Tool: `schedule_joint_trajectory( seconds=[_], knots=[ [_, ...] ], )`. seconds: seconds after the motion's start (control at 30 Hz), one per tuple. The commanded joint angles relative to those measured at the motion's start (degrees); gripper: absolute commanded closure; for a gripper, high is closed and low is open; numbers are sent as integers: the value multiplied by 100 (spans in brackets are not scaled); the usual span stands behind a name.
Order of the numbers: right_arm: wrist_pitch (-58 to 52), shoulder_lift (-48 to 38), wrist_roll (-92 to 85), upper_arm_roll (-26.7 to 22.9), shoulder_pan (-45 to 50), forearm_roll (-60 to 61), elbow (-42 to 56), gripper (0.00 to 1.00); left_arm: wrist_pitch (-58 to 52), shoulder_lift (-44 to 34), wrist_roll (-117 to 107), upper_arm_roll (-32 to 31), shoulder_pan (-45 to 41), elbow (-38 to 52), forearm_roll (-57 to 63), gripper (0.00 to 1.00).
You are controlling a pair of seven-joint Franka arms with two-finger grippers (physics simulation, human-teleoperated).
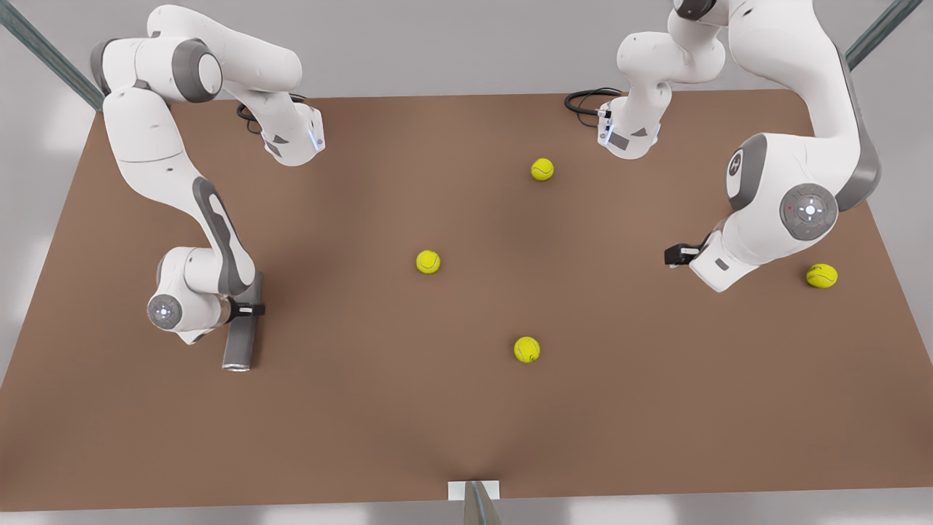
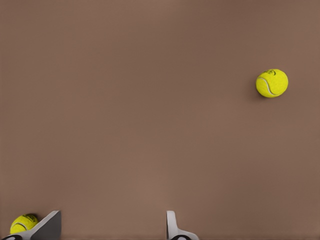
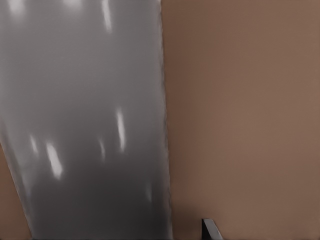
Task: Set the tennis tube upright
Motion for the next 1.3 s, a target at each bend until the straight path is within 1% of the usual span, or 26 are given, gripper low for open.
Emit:
schedule_joint_trajectory(
  seconds=[0.0, 0.2, 0.27, 0.33, 0.37, 0.4, 0.43, 0.77, 0.97, 1.07, 1.13, 1.17, 1.27],
  knots=[
    [0, 0, 0, 8, 0, 0, 0, 0, 0, 0, 0, 0, 0, -9, 1, 0],
    [-9, 53, 0, -1, 26, 0, 9, 0, -18, 44, 0, 0, 0, -18, 1, 0],
    [-9, 79, 0, -1, 44, 9, 26, 9, -18, 44, 0, 0, 9, -18, 1, 0],
    [-9, 105, 0, -1, 52, 9, 35, 15, -18, 79, 0, 0, 9, -18, 1, 0],
    [-9, 114, 9, -1, 61, 9, 53, 20, -18, 79, 0, 0, 9, -18, 1, 0],
    [-9, 114, 9, -1, 61, 9, 62, 27, -18, 79, 0, 0, 9, -18, 1, 0],
    [-9, 114, 9, -1, 61, 9, 62, 29, -18, 79, 0, 0, 9, -18, 1, 0],
    [-9, 114, 18, -1, 70, 9, 70, 29, -9, 105, 0, 0, 9, -9, 1, 0],
    [-35, 9, 9, 17, 316, 0, 123, 29, -9, 105, 0, 9, 9, -9, 1, 0],
    [-360, -35, 9, 43, 773, 9, 465, 29, -9, 105, 0, 9, 9, -9, 1, 0],
    [-755, -35, 0, 43, 1115, 9, 983, 29, -9, 114, 0, 9, 9, -9, 1, 0],
    [-1125, -26, 9, 43, 1405, 9, 1353, 29, -9, 114, 0, 0, 9, -9, 1, 0],
    [-1310, 17, 18, 52, 2082, 79, 1688, 28, 0, 123, 9, 9, 18, -9, 1, 0]
  ],
)
